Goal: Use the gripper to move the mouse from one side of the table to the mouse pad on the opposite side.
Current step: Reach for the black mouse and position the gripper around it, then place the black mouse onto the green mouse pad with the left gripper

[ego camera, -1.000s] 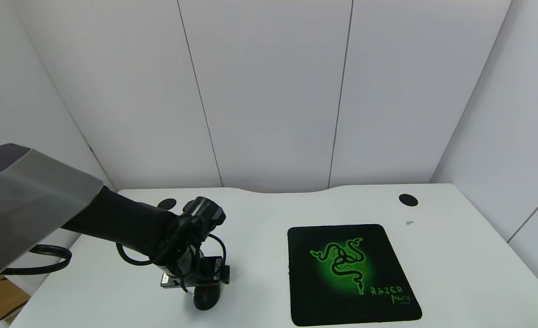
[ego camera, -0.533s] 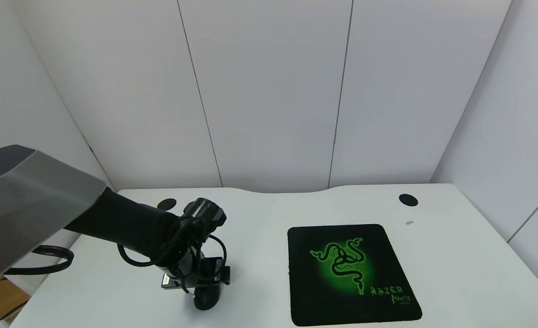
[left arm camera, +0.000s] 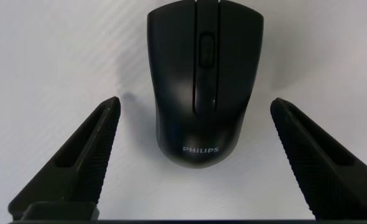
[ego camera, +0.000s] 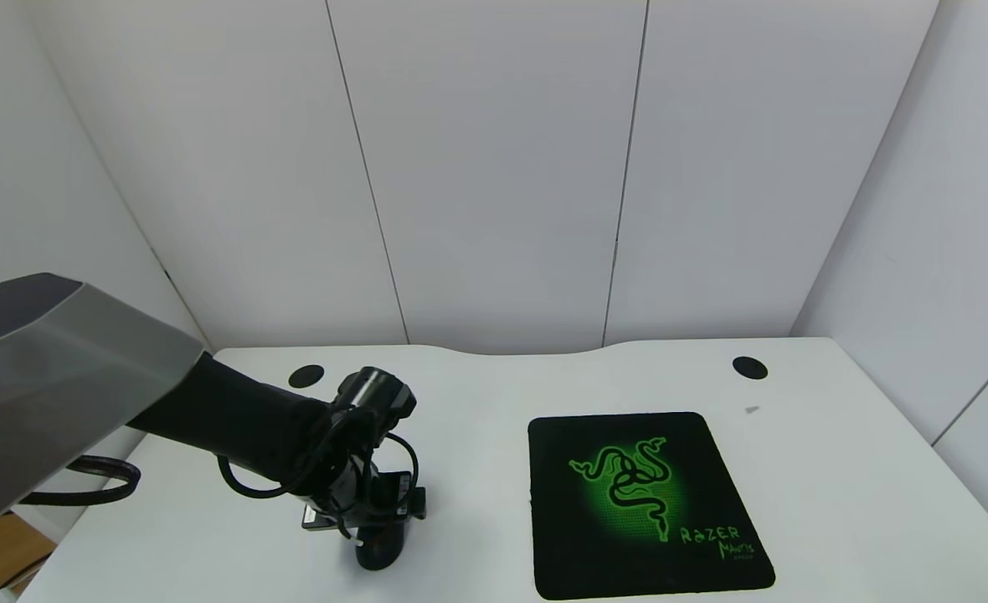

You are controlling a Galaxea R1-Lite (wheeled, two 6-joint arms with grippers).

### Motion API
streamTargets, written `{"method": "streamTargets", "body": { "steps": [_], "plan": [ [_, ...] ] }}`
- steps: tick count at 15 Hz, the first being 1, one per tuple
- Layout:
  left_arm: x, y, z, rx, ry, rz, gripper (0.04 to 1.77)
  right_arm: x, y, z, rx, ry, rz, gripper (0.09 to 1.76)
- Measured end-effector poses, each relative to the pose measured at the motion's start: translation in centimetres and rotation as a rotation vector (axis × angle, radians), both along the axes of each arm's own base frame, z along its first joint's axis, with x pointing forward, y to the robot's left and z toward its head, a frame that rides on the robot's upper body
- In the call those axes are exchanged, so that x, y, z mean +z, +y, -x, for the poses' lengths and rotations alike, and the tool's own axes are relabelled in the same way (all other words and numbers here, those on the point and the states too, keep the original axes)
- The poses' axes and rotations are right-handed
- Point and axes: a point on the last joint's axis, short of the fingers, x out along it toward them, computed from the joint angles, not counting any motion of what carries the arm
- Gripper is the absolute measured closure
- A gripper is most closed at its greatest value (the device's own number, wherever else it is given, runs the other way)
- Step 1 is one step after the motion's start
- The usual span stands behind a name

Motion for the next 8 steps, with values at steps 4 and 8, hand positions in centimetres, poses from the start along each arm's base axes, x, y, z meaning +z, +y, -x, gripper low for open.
{"method": "streamTargets", "body": {
  "steps": [4,8],
  "plan": [
    [-0.06,-0.01,0.01,0.0,0.001,-0.002,0.55,0.0,0.0,0.0,0.0,0.0,0.0,0.14],
    [-0.16,-0.05,0.01,-0.002,0.005,-0.001,0.89,0.0,0.0,0.0,0.0,0.0,0.0,0.14]
  ]
}}
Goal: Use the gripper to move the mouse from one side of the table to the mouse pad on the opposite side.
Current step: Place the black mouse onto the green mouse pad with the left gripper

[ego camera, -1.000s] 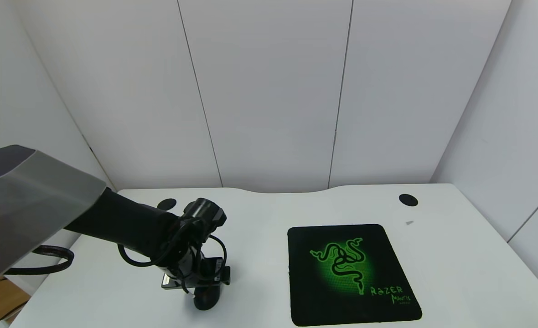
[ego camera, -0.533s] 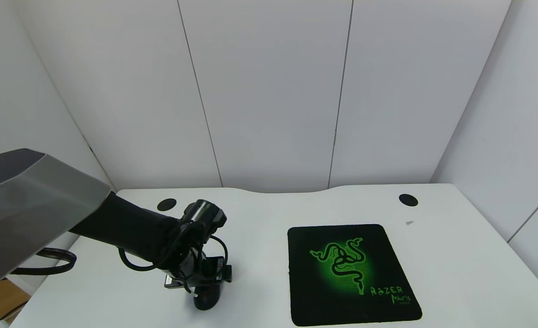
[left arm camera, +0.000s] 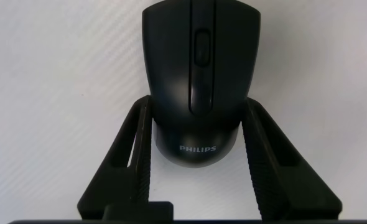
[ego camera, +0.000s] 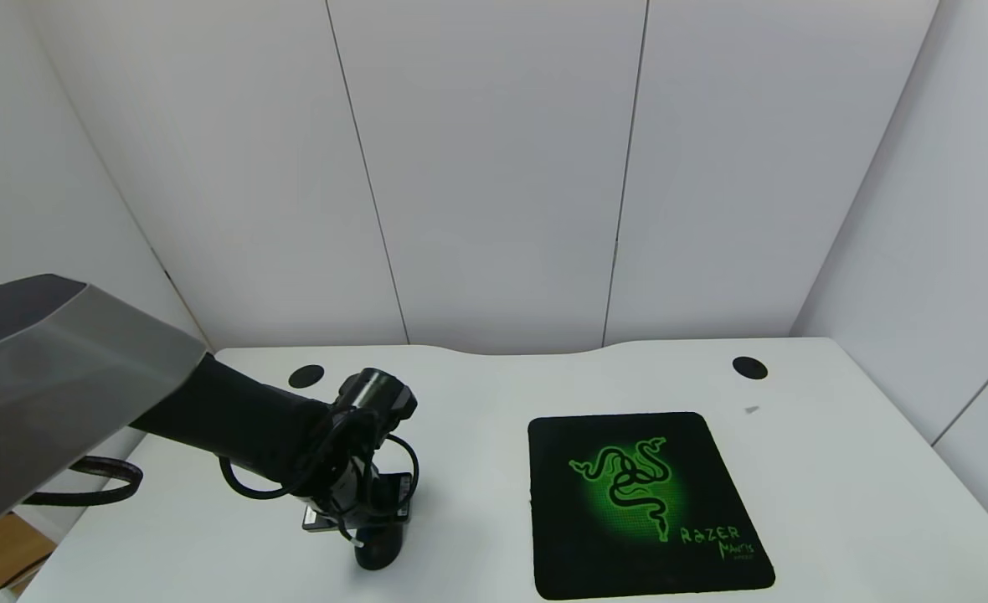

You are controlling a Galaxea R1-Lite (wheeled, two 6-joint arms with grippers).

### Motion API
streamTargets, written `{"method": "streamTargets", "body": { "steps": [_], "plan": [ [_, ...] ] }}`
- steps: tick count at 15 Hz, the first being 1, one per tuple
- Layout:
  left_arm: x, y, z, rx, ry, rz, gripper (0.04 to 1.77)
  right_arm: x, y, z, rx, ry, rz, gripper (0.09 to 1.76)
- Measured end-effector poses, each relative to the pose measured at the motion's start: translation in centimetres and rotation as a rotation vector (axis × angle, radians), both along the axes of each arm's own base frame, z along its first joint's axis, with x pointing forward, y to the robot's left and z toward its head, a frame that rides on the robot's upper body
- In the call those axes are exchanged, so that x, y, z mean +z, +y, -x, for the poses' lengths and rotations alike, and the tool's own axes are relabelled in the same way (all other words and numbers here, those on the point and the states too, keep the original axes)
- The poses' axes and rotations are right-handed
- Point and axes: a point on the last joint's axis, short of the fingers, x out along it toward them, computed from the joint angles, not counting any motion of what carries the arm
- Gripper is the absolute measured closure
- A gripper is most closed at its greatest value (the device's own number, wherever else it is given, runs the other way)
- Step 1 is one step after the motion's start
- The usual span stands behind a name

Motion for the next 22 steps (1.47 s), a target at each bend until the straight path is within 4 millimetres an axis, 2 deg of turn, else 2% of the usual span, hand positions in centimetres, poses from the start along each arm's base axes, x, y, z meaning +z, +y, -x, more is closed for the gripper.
{"method": "streamTargets", "body": {
  "steps": [9,16,19,22],
  "plan": [
    [0.3,-0.1,0.1,0.0,-0.006,0.002,0.91,0.0,0.0,0.0,0.0,0.0,0.0,0.14],
    [4.2,-0.1,0.7,0.081,0.055,0.024,0.91,0.0,0.0,0.0,0.0,0.0,0.0,0.14],
    [5.5,-1.7,1.2,0.092,0.068,0.043,0.91,0.0,0.0,0.0,0.0,0.0,0.0,0.14],
    [6.6,-4.3,1.7,0.085,0.032,0.089,0.91,0.0,0.0,0.0,0.0,0.0,0.0,0.14]
  ]
}}
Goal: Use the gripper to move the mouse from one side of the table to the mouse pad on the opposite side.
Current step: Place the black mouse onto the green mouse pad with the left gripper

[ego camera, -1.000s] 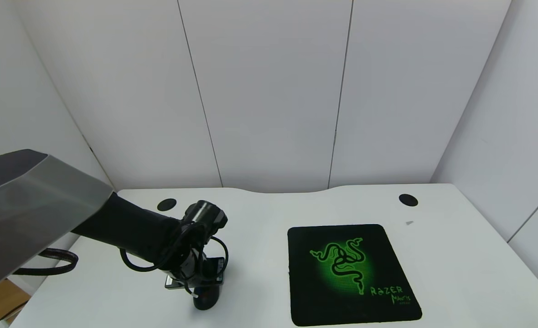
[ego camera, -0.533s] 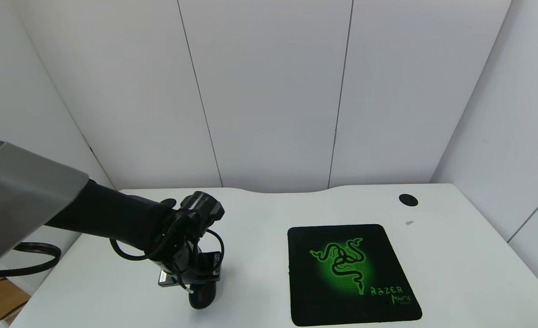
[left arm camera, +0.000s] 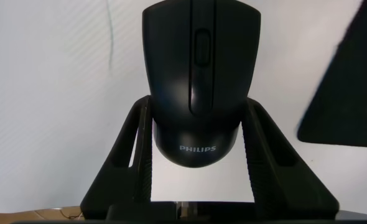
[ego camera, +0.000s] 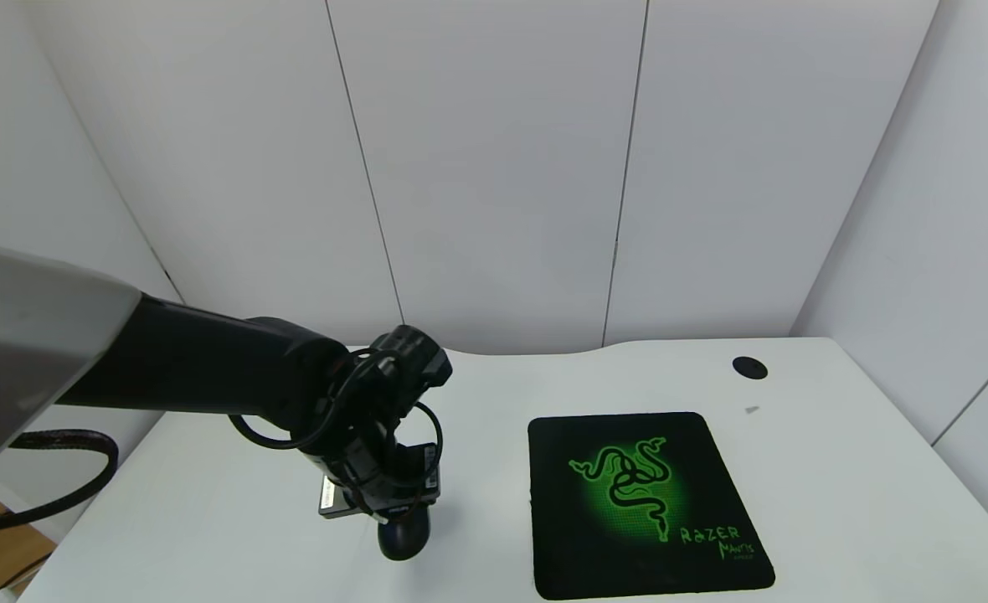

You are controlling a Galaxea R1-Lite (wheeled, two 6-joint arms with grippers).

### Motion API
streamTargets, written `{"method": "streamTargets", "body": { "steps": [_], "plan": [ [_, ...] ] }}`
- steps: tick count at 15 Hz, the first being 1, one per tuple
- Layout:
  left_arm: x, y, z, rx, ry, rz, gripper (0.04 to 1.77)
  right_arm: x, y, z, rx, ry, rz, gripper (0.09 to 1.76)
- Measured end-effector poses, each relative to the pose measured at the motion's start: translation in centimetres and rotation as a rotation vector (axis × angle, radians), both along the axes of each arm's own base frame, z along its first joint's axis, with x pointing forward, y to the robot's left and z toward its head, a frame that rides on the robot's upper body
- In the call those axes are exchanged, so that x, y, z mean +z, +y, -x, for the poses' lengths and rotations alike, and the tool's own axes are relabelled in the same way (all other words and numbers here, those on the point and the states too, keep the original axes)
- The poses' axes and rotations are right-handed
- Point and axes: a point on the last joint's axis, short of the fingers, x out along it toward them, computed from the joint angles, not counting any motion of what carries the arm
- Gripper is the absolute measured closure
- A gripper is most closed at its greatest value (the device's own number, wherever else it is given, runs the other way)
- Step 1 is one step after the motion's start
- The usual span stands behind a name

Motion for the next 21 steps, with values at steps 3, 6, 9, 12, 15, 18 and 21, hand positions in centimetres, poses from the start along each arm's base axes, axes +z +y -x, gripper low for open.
{"method": "streamTargets", "body": {
  "steps": [3,6,9,12,15,18,21],
  "plan": [
    [1.0,-2.7,0.8,-0.026,-0.021,0.024,0.91,0.0,0.0,0.0,0.0,0.0,0.0,0.14],
    [1.9,-4.9,1.5,-0.057,-0.019,0.033,0.91,0.0,0.0,0.0,0.0,0.0,0.0,0.14],
    [2.9,-6.9,1.5,-0.08,-0.005,0.038,0.91,0.0,0.0,0.0,0.0,0.0,0.0,0.14],
    [3.4,-9.1,1.4,-0.092,0.003,0.037,0.92,0.0,0.0,0.0,0.0,0.0,0.0,0.14],
    [3.0,-11.9,1.5,-0.101,-0.007,0.047,0.92,0.0,0.0,0.0,0.0,0.0,0.0,0.14],
    [2.4,-14.1,1.5,-0.102,-0.02,0.067,0.92,0.0,0.0,0.0,0.0,0.0,0.0,0.14],
    [2.1,-15.6,1.4,-0.118,-0.028,0.07,0.92,0.0,0.0,0.0,0.0,0.0,0.0,0.14]
  ]
}}
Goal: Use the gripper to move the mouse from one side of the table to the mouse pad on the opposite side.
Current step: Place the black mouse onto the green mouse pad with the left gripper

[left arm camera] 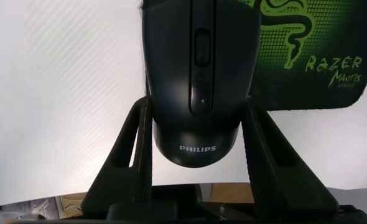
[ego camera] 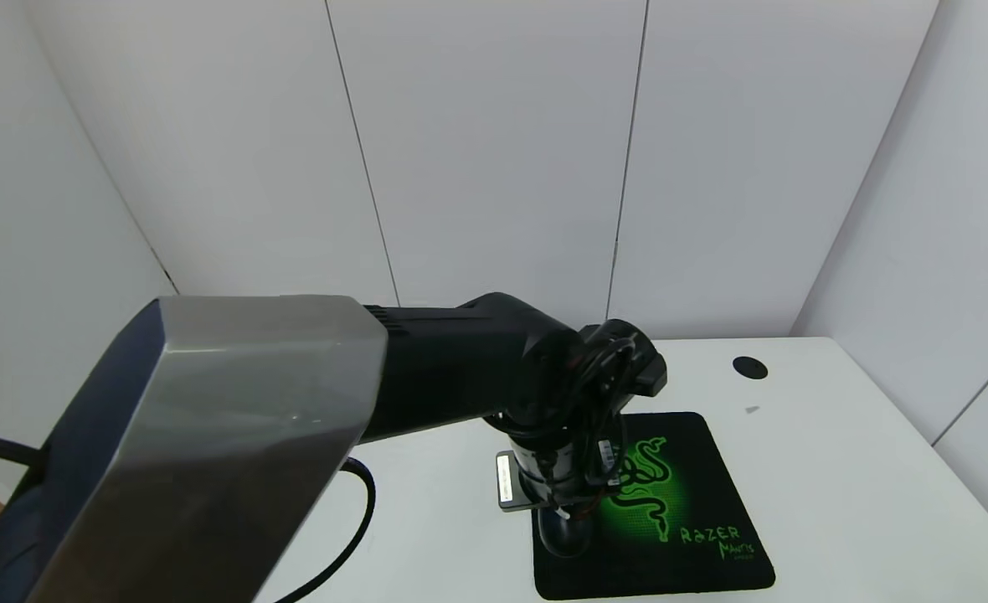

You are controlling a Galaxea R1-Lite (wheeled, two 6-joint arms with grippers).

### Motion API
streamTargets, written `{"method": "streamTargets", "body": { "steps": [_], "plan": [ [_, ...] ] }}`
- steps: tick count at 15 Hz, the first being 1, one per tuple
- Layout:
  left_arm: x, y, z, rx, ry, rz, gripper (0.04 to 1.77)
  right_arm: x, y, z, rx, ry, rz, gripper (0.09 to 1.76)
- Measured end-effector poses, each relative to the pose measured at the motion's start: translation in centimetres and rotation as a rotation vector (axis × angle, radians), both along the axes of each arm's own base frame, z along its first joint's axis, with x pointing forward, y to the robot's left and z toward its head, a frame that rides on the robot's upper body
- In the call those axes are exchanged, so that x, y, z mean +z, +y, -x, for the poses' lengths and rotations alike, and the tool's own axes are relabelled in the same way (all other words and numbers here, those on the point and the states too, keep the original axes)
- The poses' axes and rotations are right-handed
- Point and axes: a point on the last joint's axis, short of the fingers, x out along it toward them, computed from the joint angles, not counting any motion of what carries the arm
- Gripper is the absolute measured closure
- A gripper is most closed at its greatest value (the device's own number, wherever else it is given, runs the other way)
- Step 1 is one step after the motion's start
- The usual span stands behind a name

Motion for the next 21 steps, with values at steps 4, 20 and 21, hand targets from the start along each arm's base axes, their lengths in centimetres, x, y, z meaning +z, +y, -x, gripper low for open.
{"method": "streamTargets", "body": {
  "steps": [4,20,21],
  "plan": [
    [-1.3,-2.3,1.1,-0.051,-0.025,-0.022,0.92,0.0,0.0,0.0,0.0,0.0,0.0,0.14],
    [-6.8,-6.4,1.4,0.033,-0.172,-0.033,0.92,0.0,0.0,0.0,0.0,0.0,0.0,0.14],
    [-7.1,-6.5,1.3,0.035,-0.173,-0.041,0.92,0.0,0.0,0.0,0.0,0.0,0.0,0.14]
  ]
}}
